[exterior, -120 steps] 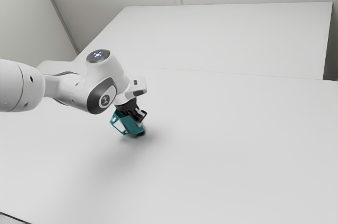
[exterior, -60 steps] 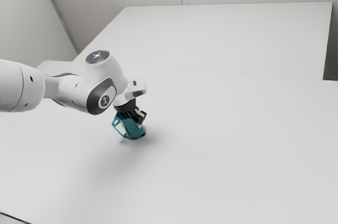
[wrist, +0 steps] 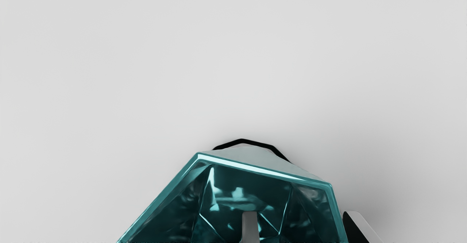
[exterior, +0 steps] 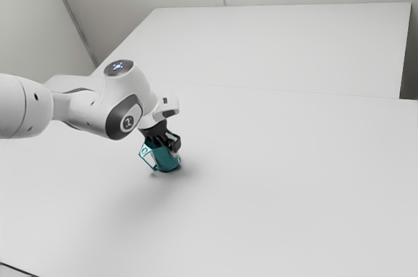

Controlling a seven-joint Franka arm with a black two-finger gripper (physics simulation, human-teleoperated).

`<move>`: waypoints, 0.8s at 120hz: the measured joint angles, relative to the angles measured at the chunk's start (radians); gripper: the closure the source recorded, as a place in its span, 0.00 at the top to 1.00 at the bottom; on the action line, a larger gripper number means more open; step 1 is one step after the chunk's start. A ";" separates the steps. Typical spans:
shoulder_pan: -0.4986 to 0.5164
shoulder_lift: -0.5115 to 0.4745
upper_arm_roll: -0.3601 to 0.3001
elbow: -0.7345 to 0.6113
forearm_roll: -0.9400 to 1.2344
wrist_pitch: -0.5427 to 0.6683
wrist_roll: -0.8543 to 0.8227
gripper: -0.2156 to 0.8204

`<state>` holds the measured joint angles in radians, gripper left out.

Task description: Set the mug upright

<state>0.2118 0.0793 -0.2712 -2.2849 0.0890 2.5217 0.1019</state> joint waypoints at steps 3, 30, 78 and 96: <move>0.000 -0.004 0.000 0.000 0.000 -0.001 0.000 0.37; 0.002 -0.036 0.000 0.002 0.000 -0.017 0.002 0.41; 0.020 -0.090 0.000 0.022 0.000 -0.036 0.008 0.43; 0.023 -0.103 0.000 0.066 0.000 -0.055 0.010 0.44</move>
<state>0.2348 -0.0238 -0.2715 -2.2194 0.0887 2.4664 0.1114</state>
